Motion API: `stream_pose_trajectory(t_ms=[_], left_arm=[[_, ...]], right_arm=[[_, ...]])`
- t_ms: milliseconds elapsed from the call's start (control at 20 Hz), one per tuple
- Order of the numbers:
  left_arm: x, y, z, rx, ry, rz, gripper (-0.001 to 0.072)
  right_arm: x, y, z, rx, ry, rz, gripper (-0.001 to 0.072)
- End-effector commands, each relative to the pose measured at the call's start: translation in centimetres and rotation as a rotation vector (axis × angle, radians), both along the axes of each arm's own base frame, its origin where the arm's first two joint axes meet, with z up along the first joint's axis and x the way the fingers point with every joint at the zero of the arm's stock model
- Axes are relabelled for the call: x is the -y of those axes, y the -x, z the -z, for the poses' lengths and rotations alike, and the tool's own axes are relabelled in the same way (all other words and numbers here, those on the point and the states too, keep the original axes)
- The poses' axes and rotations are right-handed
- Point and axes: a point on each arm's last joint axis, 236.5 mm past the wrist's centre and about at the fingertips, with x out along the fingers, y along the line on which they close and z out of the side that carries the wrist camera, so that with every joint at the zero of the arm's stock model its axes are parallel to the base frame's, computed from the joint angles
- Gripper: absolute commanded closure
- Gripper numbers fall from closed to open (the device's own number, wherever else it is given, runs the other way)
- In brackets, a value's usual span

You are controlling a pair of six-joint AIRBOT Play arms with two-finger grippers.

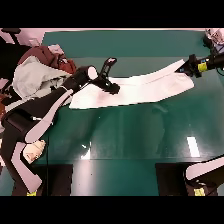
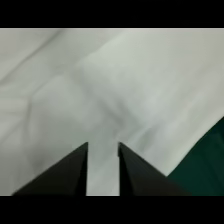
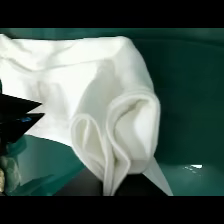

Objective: Fold the shirts.

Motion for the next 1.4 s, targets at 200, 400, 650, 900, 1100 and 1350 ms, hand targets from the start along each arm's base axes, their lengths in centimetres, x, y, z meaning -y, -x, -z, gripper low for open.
stream_pose_trajectory(t_ms=[200, 400, 650, 900, 1100, 1350], left_arm=[[3.3, 0.5, 1.8, 0.056, 0.007, 0.041, 0.0583], [3.3, 0.4, 3.4, 0.041, -0.004, 0.038, 0.0584], [3.1, 0.6, 3.7, 0.053, -0.024, 0.074, 0.0650], [3.2, 0.6, 4.1, 0.047, -0.023, 0.069, 0.0650], [3.2, 0.8, 4.3, 0.030, -0.022, 0.064, 0.0649], [3.8, 1.6, 3.1, -0.052, 0.025, 0.022, 0.0649]], right_arm=[[-10.2, 1.3, -3.7, -0.046, -0.067, -0.058, 0.0696], [-15.5, 1.3, -5.5, -0.017, -0.158, -0.103, 0.0696], [-20.2, 1.6, -9.8, 0.001, -0.356, -0.124, 0.0696], [-23.2, 1.5, -15.1, 0.079, -0.400, -0.122, 0.0696], [-24.8, 0.9, -17.9, 0.116, -0.428, -0.110, 0.0697], [-25.2, 1.0, -14.7, -0.002, -0.421, -0.109, 0.0696]])
